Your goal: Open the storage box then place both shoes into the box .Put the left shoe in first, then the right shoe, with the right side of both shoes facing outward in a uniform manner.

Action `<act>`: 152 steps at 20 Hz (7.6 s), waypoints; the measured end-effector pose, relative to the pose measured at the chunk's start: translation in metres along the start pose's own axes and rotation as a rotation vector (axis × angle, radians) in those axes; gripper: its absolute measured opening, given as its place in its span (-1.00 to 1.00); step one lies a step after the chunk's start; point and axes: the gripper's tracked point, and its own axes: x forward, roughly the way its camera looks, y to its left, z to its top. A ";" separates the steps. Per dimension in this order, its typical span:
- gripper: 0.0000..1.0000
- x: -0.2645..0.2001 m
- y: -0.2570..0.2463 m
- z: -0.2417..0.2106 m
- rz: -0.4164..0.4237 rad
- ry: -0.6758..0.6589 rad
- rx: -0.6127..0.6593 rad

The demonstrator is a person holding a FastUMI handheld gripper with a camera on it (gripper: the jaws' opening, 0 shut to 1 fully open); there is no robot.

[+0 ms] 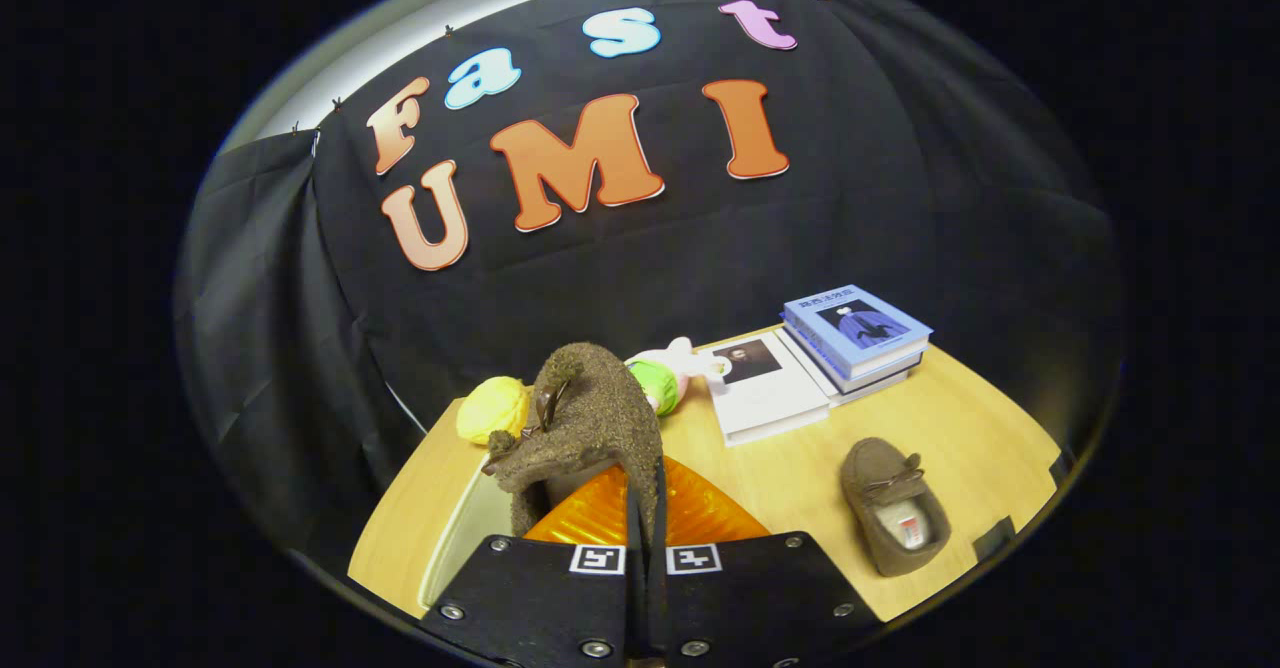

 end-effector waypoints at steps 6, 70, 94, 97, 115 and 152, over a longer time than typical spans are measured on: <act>-0.99 0.020 0.040 -0.049 0.028 0.074 0.099; 0.89 0.024 -0.316 -0.112 -0.351 0.221 0.080; -0.93 0.028 -0.286 -0.066 -0.364 0.141 0.182; -0.93 0.016 -0.259 -0.045 -0.344 0.105 0.166; -0.93 -0.007 -0.058 0.010 -0.154 0.017 0.066; 0.93 0.023 -0.022 -0.057 -0.228 0.145 -0.119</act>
